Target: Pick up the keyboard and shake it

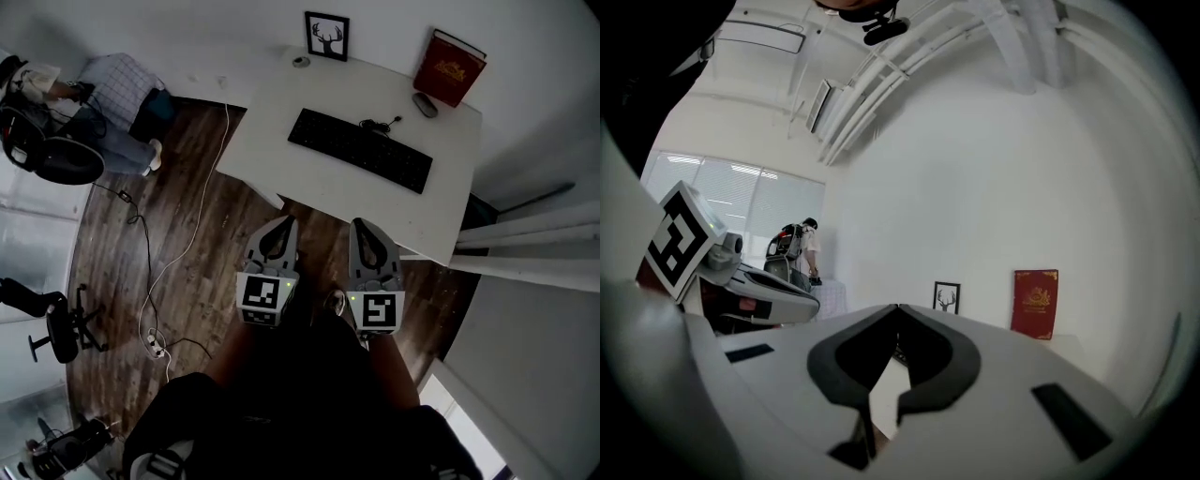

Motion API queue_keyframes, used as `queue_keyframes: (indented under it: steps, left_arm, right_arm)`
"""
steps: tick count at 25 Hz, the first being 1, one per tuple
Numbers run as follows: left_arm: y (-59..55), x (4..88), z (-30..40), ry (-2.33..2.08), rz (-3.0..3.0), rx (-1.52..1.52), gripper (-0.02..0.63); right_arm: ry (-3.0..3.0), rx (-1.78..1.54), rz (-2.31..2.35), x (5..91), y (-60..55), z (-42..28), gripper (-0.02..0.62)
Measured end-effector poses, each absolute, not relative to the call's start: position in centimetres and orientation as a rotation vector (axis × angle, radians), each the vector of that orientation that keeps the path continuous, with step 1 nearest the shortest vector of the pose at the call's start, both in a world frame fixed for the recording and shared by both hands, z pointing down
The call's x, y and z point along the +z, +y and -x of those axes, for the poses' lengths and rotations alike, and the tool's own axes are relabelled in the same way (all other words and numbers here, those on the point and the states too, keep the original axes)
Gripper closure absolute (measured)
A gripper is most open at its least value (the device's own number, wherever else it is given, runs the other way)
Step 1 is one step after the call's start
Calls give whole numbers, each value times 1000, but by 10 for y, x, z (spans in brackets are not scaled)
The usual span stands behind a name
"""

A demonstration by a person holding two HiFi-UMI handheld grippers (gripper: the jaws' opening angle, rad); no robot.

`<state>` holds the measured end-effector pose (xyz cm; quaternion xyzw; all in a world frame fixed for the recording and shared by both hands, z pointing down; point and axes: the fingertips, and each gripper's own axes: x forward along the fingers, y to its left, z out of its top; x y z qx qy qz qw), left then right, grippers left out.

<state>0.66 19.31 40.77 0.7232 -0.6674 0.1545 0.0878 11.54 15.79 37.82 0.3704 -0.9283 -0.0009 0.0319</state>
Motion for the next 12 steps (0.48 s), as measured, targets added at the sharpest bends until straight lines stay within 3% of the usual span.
queue_keyframes:
  steps: [12]
  left_arm:
    - [82,427,43,-1697,-2334,525,603]
  right_arm:
    - [-2702,-84,-1139,389,67,-49,574]
